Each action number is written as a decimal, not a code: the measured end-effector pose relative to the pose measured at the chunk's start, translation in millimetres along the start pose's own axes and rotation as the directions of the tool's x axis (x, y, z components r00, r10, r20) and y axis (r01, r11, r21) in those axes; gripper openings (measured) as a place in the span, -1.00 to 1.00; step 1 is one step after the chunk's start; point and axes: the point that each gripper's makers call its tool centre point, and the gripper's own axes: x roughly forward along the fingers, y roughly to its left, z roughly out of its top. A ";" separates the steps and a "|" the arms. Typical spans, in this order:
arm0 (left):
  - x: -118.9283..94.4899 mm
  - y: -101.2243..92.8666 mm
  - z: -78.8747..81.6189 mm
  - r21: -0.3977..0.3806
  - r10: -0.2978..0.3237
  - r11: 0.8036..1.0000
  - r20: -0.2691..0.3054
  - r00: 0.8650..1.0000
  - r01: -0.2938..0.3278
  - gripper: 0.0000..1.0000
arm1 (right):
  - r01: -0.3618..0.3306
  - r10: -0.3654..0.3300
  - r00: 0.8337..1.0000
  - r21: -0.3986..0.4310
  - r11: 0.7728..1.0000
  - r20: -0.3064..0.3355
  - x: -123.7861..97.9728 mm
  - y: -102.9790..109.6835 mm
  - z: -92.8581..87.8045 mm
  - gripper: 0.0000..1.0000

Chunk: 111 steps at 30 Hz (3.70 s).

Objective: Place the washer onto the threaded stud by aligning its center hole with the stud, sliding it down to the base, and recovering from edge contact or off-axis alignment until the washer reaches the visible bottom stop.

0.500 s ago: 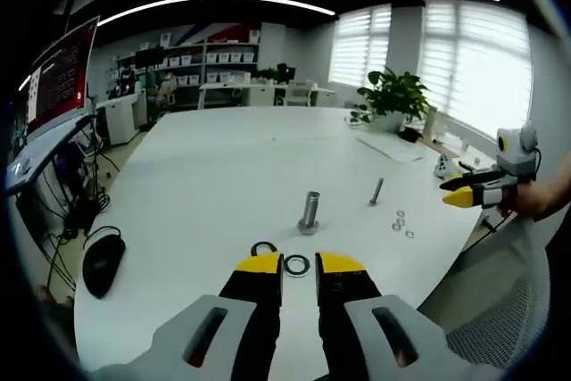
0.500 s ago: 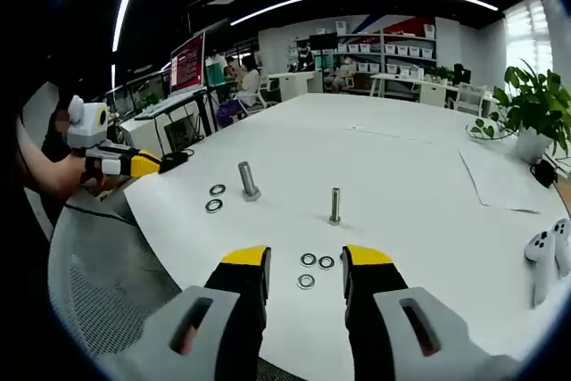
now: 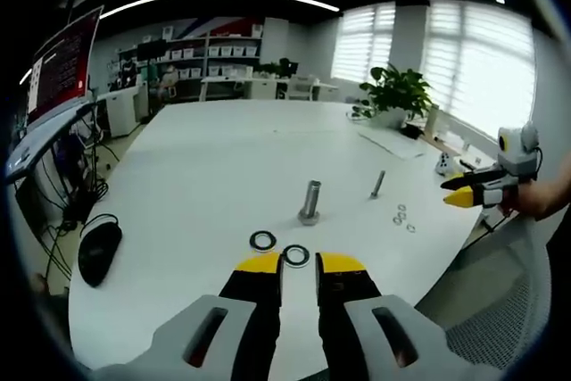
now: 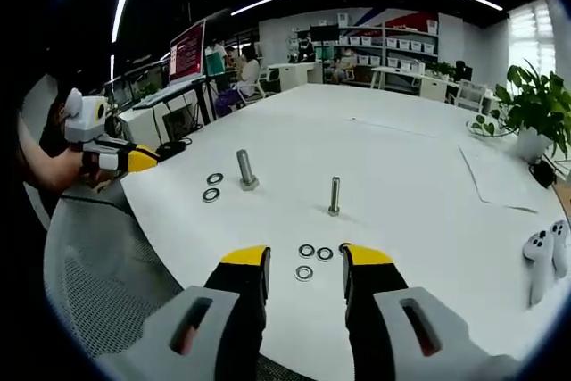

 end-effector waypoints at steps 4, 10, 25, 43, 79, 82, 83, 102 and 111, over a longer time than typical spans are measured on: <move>1.2 -0.5 -4.1 0.013 -0.002 1.000 -0.013 1.000 0.002 -0.77 | 0.009 -0.009 1.000 0.000 1.000 -0.010 0.7 -1.6 -2.4 -0.29; 2.1 -2.3 -8.3 0.012 -0.011 1.000 -0.035 0.999 0.012 -0.77 | 0.017 -0.017 1.000 -0.001 1.000 -0.017 0.7 -2.7 -3.8 -0.29; 1.9 -1.8 -12.0 0.000 -0.009 1.000 -0.049 0.999 0.009 -0.76 | 0.028 -0.028 0.999 0.004 1.000 -0.034 0.8 -5.2 -8.3 -0.29; 3.1 0.1 -13.8 -0.003 -0.006 1.000 -0.059 0.998 0.006 -0.76 | 0.012 -0.011 0.999 0.022 1.000 -0.048 -5.0 1.1 -11.8 -0.29; 5.3 -2.9 -20.5 0.004 -0.013 1.000 -0.098 0.995 0.013 -0.75 | -0.039 0.039 0.997 0.010 0.999 -0.063 -5.5 11.3 -23.4 -0.32; 5.5 -3.0 -21.5 0.005 -0.014 1.000 -0.102 0.995 0.015 -0.75 | -0.041 0.042 0.997 0.007 0.999 -0.063 -5.5 12.0 -23.6 -0.32; 5.5 -3.1 -21.5 0.005 -0.014 1.000 -0.102 0.995 0.015 -0.75 | -0.042 0.042 0.997 0.007 0.999 -0.063 -5.5 12.2 -23.6 -0.32; 5.7 -4.9 -22.3 0.006 -0.021 1.000 -0.108 0.994 0.022 -0.75 | -0.045 0.045 0.996 0.006 0.999 -0.073 -5.1 12.6 -25.3 -0.33; 7.0 -8.5 -21.9 -0.003 -0.045 0.999 -0.114 0.992 0.045 -0.73 | -0.047 0.047 0.996 0.003 0.999 -0.071 -5.0 12.6 -24.7 -0.33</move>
